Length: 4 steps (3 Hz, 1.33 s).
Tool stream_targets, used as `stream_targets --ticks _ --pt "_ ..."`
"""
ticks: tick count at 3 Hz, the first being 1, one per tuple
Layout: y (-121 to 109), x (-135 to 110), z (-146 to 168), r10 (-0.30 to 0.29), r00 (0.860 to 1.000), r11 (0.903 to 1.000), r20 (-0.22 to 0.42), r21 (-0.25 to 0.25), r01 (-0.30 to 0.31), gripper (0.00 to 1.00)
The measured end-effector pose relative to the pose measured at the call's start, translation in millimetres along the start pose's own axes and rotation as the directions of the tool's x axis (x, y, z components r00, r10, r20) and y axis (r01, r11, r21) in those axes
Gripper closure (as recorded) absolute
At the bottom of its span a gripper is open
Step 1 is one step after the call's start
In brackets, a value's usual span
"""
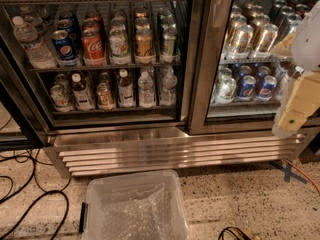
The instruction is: Pick blue plastic bottle from bottom shelf of fridge
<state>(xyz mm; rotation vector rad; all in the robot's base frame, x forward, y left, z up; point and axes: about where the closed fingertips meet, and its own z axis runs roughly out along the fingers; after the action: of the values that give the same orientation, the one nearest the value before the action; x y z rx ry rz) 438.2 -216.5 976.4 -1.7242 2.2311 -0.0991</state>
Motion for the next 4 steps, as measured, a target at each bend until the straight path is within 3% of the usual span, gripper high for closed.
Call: stream_targets --ticks 1,2,3,4 --pt "0.0 0.0 0.1 0.000 1.000 1.0000 0.000 0.000 0.000 0.00" --pt "6.2 -4.5 37.2 0.007 1.000 0.9998 -0.001 -0.020 -0.007 0.00" --pt "23.3 -9.4 93.2 0.016 1.000 0.9957 -0.005 -0.091 -0.016 0.00" --pt "37.0 -13.2 130.5 0.016 1.000 0.9854 -0.002 -0.170 -0.016 0.00"
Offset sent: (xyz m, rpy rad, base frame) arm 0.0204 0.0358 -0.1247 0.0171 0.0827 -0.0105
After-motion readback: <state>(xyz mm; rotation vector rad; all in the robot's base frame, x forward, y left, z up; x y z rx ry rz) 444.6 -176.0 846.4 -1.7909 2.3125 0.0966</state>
